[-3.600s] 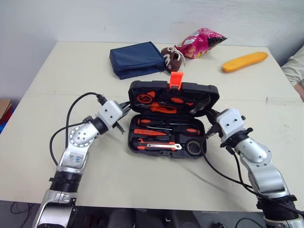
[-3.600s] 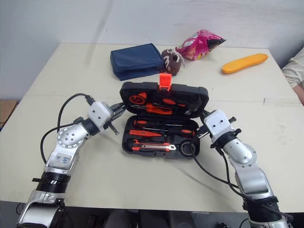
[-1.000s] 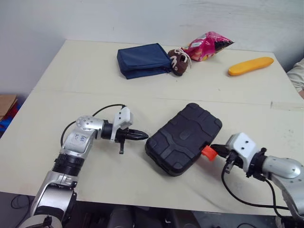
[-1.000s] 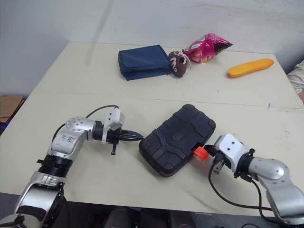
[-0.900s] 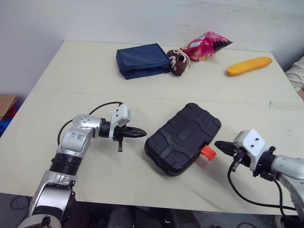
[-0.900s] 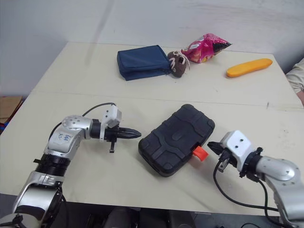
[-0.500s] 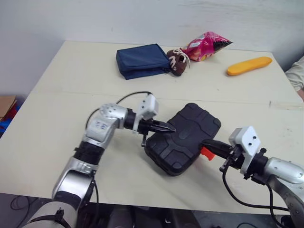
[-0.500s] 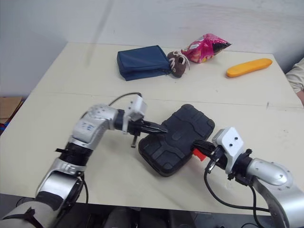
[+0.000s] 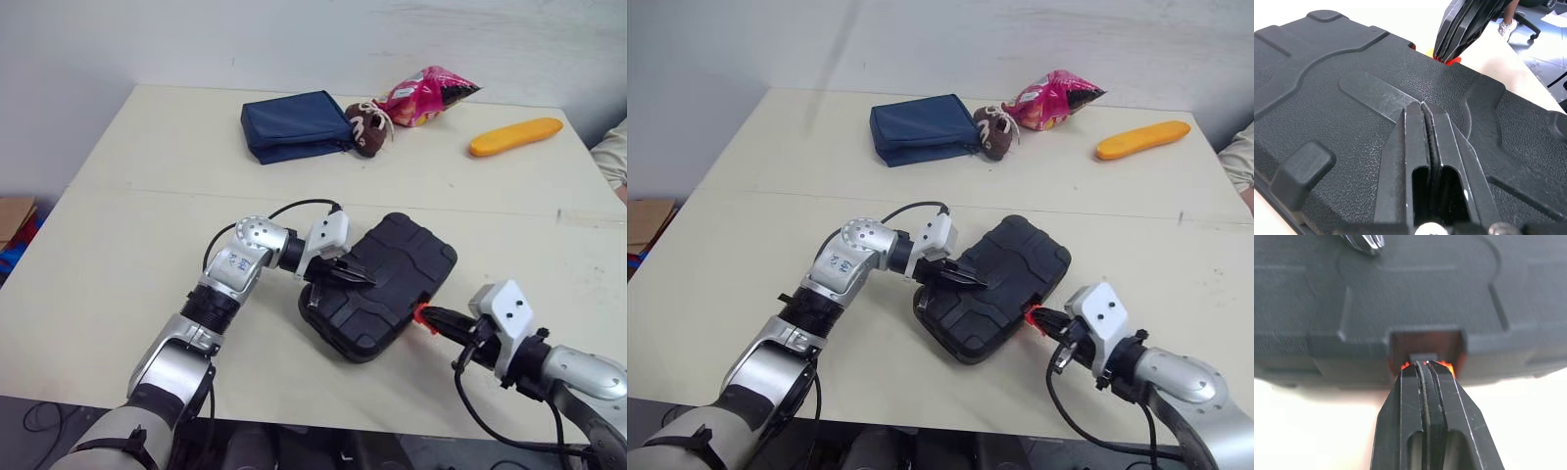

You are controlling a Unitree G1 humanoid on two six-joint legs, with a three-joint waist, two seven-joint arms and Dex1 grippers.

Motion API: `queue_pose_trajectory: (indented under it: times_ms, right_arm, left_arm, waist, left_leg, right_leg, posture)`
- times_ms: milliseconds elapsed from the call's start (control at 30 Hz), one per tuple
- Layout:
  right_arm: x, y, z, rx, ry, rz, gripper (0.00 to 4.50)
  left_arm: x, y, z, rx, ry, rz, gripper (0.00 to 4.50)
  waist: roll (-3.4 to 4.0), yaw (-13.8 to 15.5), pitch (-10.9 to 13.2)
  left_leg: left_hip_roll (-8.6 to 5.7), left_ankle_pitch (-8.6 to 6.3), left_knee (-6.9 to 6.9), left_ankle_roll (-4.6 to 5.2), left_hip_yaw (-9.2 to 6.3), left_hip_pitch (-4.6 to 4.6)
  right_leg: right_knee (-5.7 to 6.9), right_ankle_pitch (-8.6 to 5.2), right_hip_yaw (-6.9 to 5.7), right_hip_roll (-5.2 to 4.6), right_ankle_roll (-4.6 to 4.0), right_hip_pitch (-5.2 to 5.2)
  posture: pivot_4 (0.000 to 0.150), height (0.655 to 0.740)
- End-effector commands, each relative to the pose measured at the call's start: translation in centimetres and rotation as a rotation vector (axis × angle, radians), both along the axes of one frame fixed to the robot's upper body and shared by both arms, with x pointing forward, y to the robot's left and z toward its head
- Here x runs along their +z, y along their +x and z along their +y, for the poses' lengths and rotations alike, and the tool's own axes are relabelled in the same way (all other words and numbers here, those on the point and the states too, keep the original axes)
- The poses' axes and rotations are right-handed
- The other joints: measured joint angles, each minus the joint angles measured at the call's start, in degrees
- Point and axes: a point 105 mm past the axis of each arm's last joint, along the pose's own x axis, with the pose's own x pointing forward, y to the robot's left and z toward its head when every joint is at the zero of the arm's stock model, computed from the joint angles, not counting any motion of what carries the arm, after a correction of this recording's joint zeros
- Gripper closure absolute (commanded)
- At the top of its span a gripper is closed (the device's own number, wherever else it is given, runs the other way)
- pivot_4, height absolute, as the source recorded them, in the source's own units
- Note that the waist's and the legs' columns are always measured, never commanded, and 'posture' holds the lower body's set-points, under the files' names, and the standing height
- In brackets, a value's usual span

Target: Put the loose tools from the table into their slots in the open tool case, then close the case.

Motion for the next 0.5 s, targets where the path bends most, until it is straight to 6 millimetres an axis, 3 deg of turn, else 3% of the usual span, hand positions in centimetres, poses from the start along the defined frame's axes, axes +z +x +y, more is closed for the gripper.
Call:
queue_pose_trajectory:
  times_ms: [33,500]
  right_arm:
    - [0.9,-0.5,-0.3,-0.016,-0.002,-0.029,4.49]
    - [-1.2,-0.7,-0.5,-0.045,0.000,0.039,4.49]
  left_arm:
    - [-0.6,0.0,-0.1,-0.002,0.023,0.006,4.50]
    - [-0.1,-0.1,-0.3,-0.005,0.011,0.000,4.50]
  waist:
    - [0.01,0.0,0.0]
    - [0.07,0.0,0.0]
  left_leg:
    - [0.00,0.00,0.00,0.00,0.00,0.00]
    - [0.00,0.00,0.00,0.00,0.00,0.01]
  right_leg:
    - [0.00,0.00,0.00,0.00,0.00,0.00]
    - [0.00,0.00,0.01,0.01,0.00,0.00]
  posture:
    - [0.150,0.7400]
    - [0.150,0.7400]
